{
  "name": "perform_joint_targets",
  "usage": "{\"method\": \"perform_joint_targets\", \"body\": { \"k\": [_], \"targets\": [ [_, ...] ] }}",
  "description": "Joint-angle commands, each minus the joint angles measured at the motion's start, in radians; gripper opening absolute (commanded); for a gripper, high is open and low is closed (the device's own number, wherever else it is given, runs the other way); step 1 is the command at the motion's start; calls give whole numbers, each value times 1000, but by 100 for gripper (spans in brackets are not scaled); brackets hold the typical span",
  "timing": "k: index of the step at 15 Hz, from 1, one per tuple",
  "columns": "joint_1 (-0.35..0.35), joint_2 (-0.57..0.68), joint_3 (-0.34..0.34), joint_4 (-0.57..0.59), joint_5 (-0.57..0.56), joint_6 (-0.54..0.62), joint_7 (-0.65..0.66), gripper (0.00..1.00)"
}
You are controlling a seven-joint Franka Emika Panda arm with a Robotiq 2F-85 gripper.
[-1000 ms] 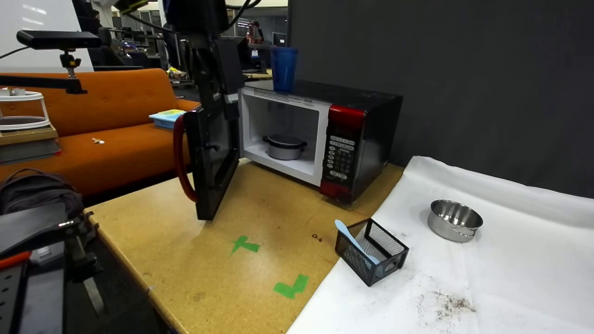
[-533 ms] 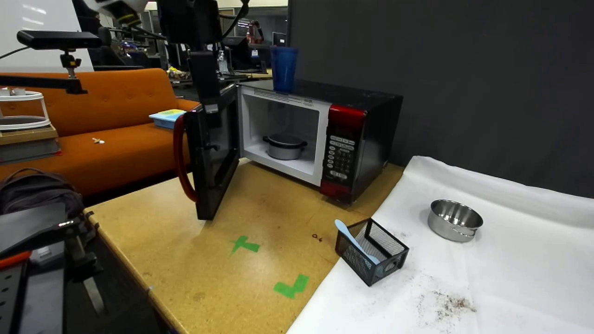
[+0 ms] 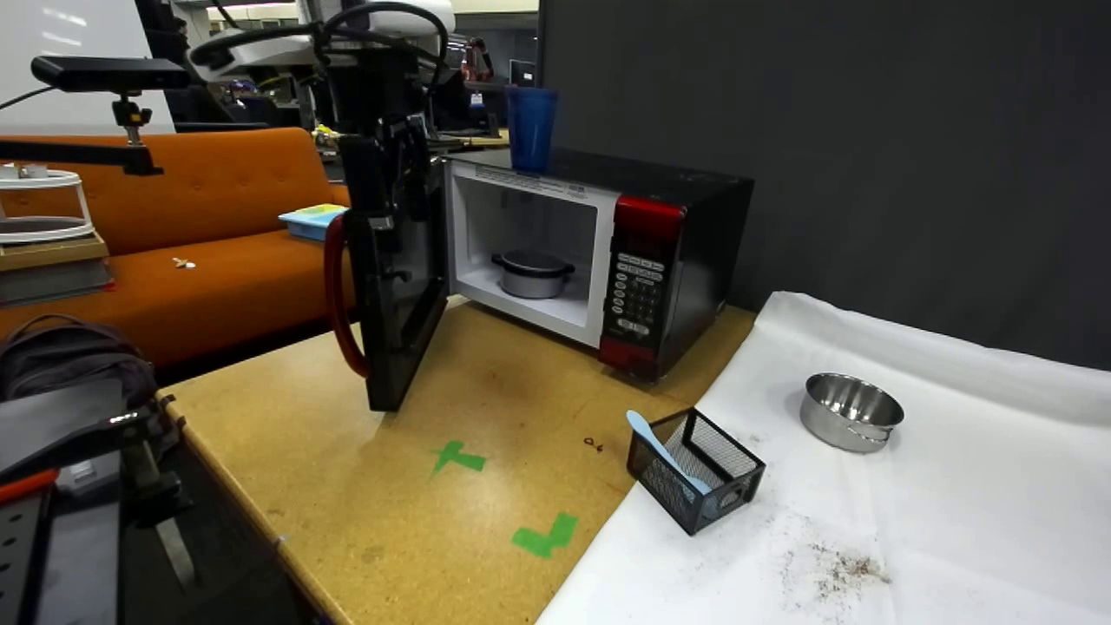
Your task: Open the microwave
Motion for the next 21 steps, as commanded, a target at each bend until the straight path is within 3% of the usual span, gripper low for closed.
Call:
{"method": "perform_joint_targets", "body": {
  "k": [1,8,15,21],
  "targets": [
    [42,69,-8,54,13,27,103,100],
    [166,119,3,64,159,-27,62,100],
    [188,133,-2,63,188,-20,60,100],
    [189,123,-32,40,-36,119,282,100]
  ]
}}
